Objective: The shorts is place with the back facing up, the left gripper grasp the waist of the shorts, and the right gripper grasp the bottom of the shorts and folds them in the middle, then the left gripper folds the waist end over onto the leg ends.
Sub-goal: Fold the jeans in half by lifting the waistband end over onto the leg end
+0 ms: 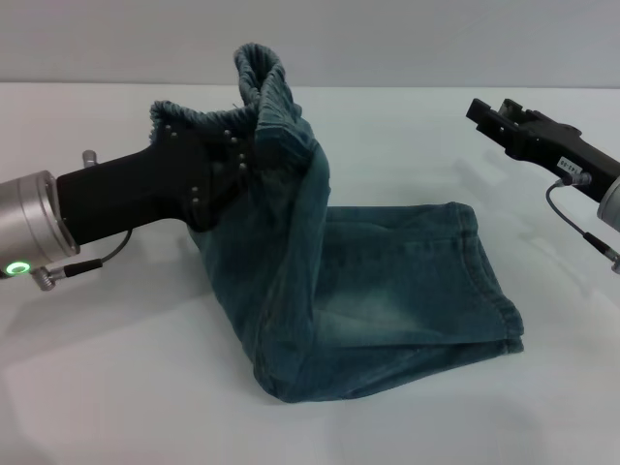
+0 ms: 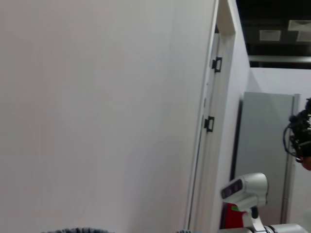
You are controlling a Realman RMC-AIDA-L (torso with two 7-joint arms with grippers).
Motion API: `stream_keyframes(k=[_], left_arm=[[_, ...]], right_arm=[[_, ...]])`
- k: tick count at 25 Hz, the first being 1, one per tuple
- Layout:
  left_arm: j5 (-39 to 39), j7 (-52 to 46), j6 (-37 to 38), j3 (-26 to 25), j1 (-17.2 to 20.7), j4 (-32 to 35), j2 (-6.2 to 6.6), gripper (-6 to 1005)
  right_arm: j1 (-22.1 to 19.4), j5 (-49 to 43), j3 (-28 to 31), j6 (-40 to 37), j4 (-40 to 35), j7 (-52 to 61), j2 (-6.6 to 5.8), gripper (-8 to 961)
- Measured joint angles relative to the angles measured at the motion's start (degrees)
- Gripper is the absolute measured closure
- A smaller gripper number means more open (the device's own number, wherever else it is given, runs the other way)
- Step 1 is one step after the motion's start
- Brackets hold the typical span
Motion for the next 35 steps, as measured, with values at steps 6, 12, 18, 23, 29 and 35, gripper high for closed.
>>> stream_keyframes(k=[6,12,18,23,29,35], left_arm=[[0.21,0.0,-1.0,1.58,-1.47,-1.83,-0.07,870],[0.09,0.06,-2.79,4.96,-2.1,-2.1,-0.13,858],[-0.1,-0.34,-3.02,8.07,-3.29,-2.18,-0.17,846],[-0.18,-0.62,-2.19,9.03,-3.86,-2.18,-0.35,836],[-0.36,-0.54,-2.3,9.02,-3.83,-2.18,-0.36,679],[-3.1,0.06,-2.33,8.64,-2.41,-2.18,-0.11,468]], right_arm=[[-0.89,0.14,3.39,-0.19,-0.32,-0.09,-0.09,356],[-1.81,0.17,7.41,-0.49,-1.13,-0.14,-0.28,355],[-1.73,0.17,7.7,-0.32,-0.94,-0.84,-0.34,356],[-1.52,0.17,7.73,-0.08,-0.56,-1.66,-0.36,356],[-1.5,0.17,7.74,-0.04,-0.53,-1.67,-0.36,355],[-1.58,0.17,7.74,-0.05,-0.58,-1.67,-0.36,356]])
